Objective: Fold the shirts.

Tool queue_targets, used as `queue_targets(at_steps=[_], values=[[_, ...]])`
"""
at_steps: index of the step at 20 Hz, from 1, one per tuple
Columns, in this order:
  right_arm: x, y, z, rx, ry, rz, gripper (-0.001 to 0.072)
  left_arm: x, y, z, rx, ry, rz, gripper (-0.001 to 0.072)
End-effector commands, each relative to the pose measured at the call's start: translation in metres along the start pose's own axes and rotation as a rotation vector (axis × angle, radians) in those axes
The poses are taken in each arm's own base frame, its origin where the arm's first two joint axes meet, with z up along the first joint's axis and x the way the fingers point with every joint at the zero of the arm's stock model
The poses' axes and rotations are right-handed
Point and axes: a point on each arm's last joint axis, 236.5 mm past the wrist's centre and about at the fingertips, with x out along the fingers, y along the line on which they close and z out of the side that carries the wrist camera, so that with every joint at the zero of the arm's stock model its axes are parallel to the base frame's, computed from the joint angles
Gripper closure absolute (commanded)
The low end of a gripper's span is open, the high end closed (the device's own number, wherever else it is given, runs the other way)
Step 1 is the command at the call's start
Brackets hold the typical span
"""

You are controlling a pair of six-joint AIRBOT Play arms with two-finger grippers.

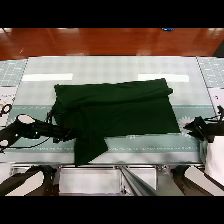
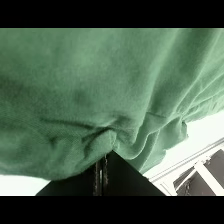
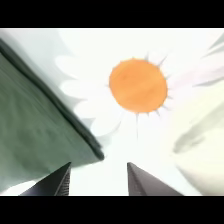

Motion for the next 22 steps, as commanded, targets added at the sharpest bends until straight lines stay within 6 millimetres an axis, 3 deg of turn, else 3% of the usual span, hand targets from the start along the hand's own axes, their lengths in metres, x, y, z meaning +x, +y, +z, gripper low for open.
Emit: queue_targets(at_steps=[1,7,12,17,18,19,20,22], values=[[0.016,0.006,-0.014,0.017,0.116,0.064,0.0296,0.0,0.001,0.004,0.001,-0.015,0.005,0.0685],[0.022,0.029,0.01,0.049,0.042,0.181,0.0296,0.0,0.002,0.006,0.001,-0.023,0.007,0.0685],[0.033,0.024,0.009,0.073,0.076,0.184,0.0296,0.0,0.002,0.007,0.002,-0.027,0.008,0.0686],[0.048,0.044,0.008,-0.028,0.079,0.161,0.0316,0.0,0.003,0.011,0.001,-0.044,0.012,0.0685],[0.051,0.053,0.011,-0.054,0.067,0.16,0.0419,0.0,0.003,0.011,0.001,-0.044,0.012,0.0685],[0.051,0.06,0.013,-0.081,0.062,0.162,0.0601,0.0,0.002,0.011,0.002,-0.044,0.011,0.0685],[0.047,0.066,0.017,-0.116,0.059,0.164,0.0685,-0.002,0.001,0.013,0.004,-0.049,0.01,0.0685],[0.033,0.076,0.023,-0.158,0.062,0.175,0.0685,-0.009,-0.004,0.021,0.019,-0.065,-0.002,0.0685]])
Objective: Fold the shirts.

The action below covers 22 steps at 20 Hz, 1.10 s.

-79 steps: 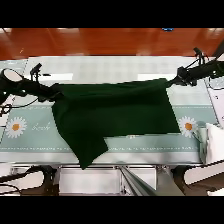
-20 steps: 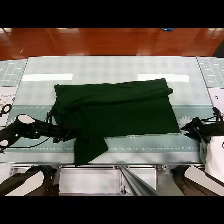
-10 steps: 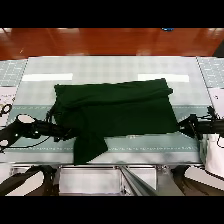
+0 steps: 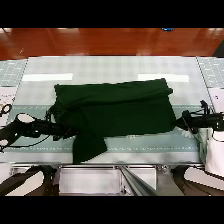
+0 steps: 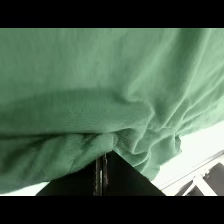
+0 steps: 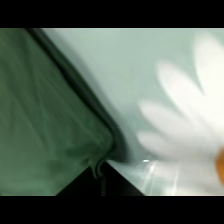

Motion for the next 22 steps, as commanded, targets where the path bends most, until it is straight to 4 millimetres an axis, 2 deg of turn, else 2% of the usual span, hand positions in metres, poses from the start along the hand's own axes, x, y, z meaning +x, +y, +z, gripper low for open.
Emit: queue_targets(at_steps=[1,3,7,9,11,14,17,19,22], values=[[-0.015,0.026,0.008,-0.095,0.02,0.017,0.0685,-0.012,-0.011,0.011,0.025,-0.013,-0.025,0.0685],[-0.032,0.041,0.013,-0.158,0.032,0.03,0.0685,-0.03,-0.027,0.025,0.076,-0.026,-0.055,0.0686],[-0.053,0.07,0.042,-0.207,-0.059,0.069,0.0685,-0.075,-0.067,0.081,0.175,-0.187,-0.08,0.0686],[-0.048,0.079,0.046,-0.287,-0.054,0.05,0.0685,-0.095,-0.095,0.115,0.209,-0.287,-0.115,0.0686],[-0.037,0.09,0.061,-0.315,-0.085,0.025,0.0685,-0.108,-0.111,0.138,0.231,-0.311,-0.127,0.0686],[-0.032,0.115,0.093,-0.324,-0.172,0.047,0.0685,-0.113,-0.123,0.164,0.235,-0.303,-0.138,0.0686],[-0.027,0.134,0.117,-0.341,-0.196,0.071,0.0685,-0.105,-0.121,0.186,0.215,-0.287,-0.136,0.0686],[-0.023,0.144,0.133,-0.333,-0.207,0.095,0.0685,-0.098,-0.117,0.198,0.202,-0.278,-0.134,0.0686],[-0.018,0.145,0.155,-0.305,-0.207,0.1,0.0685,-0.093,-0.115,0.215,0.186,-0.274,-0.134,0.0686]])
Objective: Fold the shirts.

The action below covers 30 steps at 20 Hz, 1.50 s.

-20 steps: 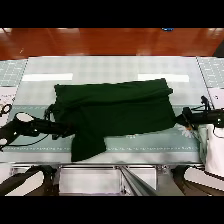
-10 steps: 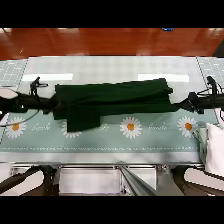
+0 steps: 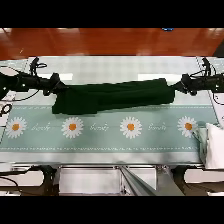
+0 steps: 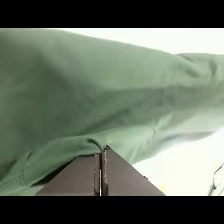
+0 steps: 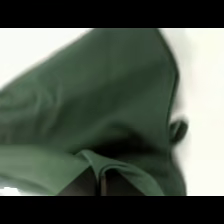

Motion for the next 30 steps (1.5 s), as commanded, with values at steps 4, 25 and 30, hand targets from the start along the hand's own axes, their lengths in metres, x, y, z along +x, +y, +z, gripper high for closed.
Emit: queue_targets(at_steps=[4,25,30], values=[[0.019,-0.003,0.041,0.023,-0.019,0.024,0.0685,0.015,0.008,0.035,-0.007,-0.013,-0.002,0.0686],[-0.113,-0.077,0.047,0.148,-0.215,-0.102,0.0298,-0.133,-0.027,0.046,0.139,-0.387,0.058,0.0264],[-0.038,-0.092,0.025,0.328,-0.158,-0.008,0.0293,-0.062,-0.053,-0.053,0.27,-0.256,0.036,0.0235]])
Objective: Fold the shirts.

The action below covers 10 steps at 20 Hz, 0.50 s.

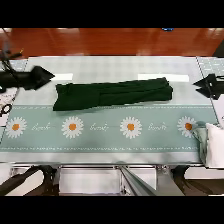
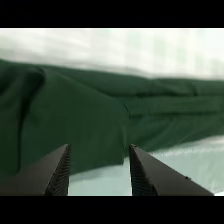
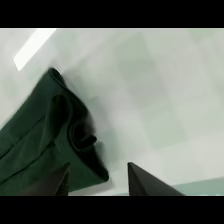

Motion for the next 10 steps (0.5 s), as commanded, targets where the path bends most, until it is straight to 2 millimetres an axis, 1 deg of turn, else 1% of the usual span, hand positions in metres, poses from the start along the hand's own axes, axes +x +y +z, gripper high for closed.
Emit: queue_targets(at_steps=[1,3,6,10], values=[[0.038,-0.007,-0.009,0.099,0.025,0.04,0.0293,0.019,-0.019,-0.049,0.071,0.034,-0.014,0.0235],[0.06,-0.002,-0.013,0.108,0.075,0.065,0.0293,0.028,-0.025,-0.057,0.082,0.062,-0.024,0.0235],[0.09,0.008,-0.022,0.084,0.156,0.083,0.0293,0.038,-0.021,-0.064,0.069,0.097,-0.02,0.0235],[0.118,0.029,-0.036,0.041,0.248,0.113,0.0293,0.043,-0.016,-0.067,0.057,0.114,-0.015,0.0235]])
